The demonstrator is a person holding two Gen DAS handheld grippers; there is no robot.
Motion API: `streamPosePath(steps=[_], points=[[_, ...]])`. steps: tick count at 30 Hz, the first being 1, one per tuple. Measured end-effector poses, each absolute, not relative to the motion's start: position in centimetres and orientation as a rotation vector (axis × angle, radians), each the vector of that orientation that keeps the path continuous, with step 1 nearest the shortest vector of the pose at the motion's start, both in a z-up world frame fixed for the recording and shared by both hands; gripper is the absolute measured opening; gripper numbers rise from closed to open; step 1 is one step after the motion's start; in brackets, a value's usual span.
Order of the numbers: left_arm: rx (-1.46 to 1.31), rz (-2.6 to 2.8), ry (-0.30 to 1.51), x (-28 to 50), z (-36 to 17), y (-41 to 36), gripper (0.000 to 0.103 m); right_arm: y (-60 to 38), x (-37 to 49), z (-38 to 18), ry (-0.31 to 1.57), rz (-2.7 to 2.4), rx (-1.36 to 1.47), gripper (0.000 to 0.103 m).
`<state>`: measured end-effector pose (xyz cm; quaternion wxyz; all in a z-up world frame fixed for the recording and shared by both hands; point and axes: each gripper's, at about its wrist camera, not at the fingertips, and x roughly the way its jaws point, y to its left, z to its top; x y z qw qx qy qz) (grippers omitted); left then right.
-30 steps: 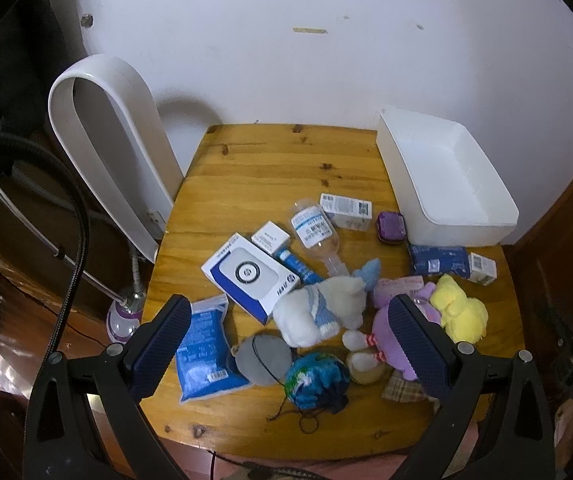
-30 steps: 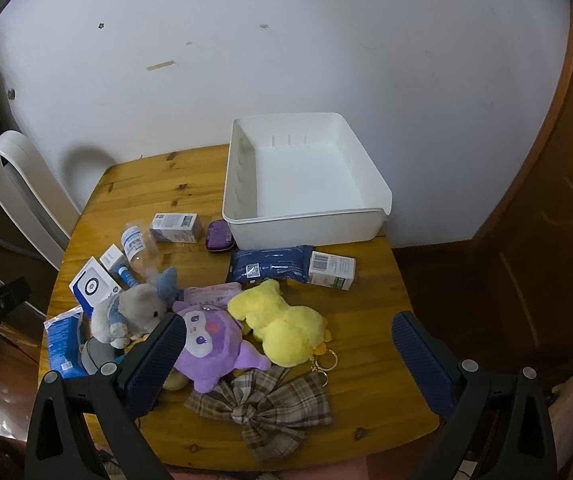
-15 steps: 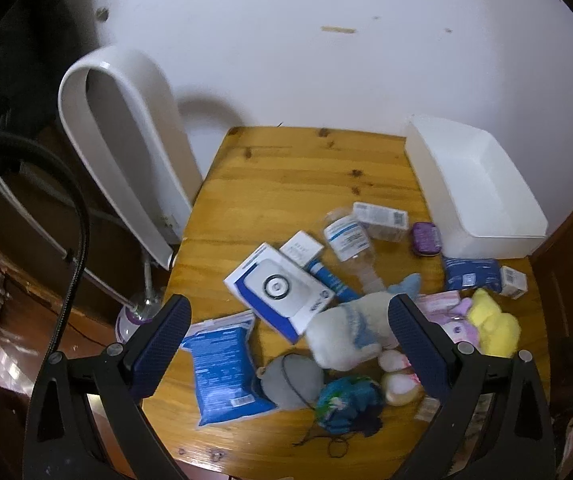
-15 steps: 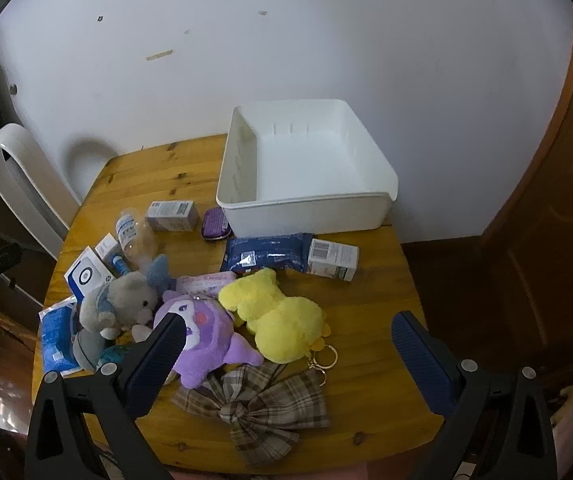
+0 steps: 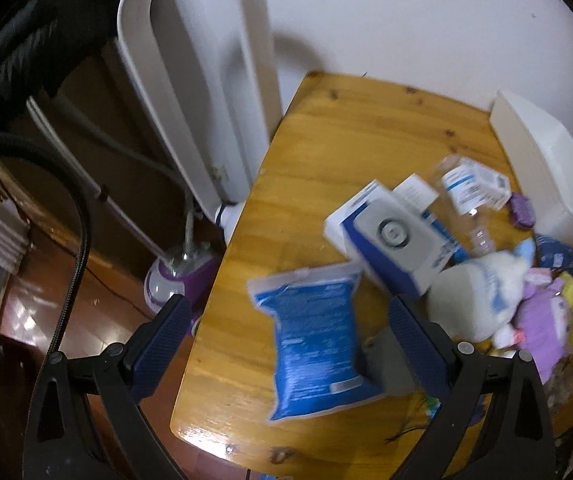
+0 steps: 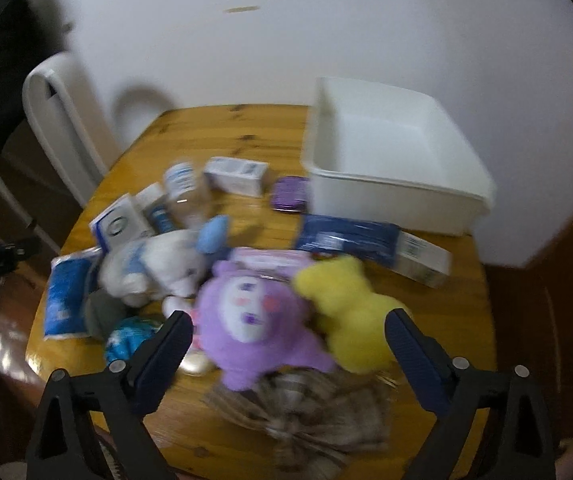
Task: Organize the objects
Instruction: 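Grasp the blue ice pack with the left tool while the right tool grasps the white bunny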
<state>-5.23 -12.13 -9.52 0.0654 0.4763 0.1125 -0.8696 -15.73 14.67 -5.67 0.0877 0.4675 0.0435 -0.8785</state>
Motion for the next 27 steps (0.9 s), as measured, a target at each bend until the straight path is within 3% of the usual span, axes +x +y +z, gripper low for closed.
streamPosePath(steps=[6,15,27], points=[[1.506,-2.584,0.37,-5.7,-11.9,-13.0,0.099,8.6,-16.9,-6.7,0.338,-2.489,1.252,0.097],[1.54,-2.577,0.462,-6.4,-13.6,-13.7,0.099,2.4,-18.1,-8.6,0.863,-2.262,0.962,0.097],[1.622,-2.522,0.49,-7.0,-15.7,-14.2,0.099,-1.6,-18.9,-10.5,1.112,-1.918,0.813,0.097]])
